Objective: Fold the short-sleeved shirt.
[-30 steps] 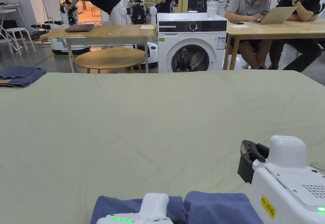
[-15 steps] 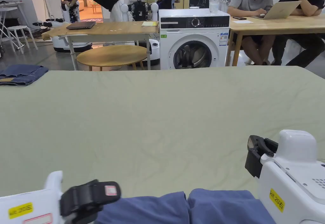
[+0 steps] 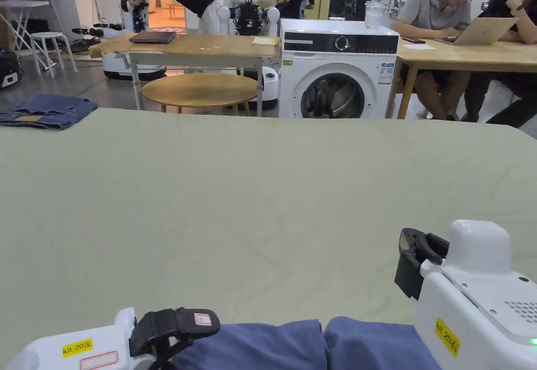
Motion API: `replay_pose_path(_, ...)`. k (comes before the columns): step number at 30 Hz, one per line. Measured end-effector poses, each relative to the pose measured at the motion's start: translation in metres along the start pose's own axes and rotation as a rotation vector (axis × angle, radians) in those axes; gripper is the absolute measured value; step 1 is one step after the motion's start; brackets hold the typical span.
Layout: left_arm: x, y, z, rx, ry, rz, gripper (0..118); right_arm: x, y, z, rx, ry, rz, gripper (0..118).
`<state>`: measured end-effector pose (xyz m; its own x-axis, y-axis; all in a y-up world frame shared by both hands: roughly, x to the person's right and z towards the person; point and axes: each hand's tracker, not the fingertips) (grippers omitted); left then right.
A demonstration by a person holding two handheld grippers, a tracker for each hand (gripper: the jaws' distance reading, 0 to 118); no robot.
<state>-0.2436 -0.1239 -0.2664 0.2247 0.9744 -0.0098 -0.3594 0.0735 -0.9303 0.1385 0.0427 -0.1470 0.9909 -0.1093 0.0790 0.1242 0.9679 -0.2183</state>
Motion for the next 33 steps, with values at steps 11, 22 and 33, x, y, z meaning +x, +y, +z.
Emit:
replay_pose_path(11,0.003,0.001,0.046,0.101,0.139,-0.055,5,-0.005,0.004,0.001,0.007,-0.006,0.017,0)
replay_pose_path(22,0.048,0.001,0.158,0.325,0.293,-0.124,5,-0.009,0.005,-0.007,0.014,0.026,-0.015,0)
replay_pose_path(33,0.146,-0.029,-0.007,0.078,0.472,-0.532,5,-0.001,0.005,0.0,0.012,0.023,-0.02,0)
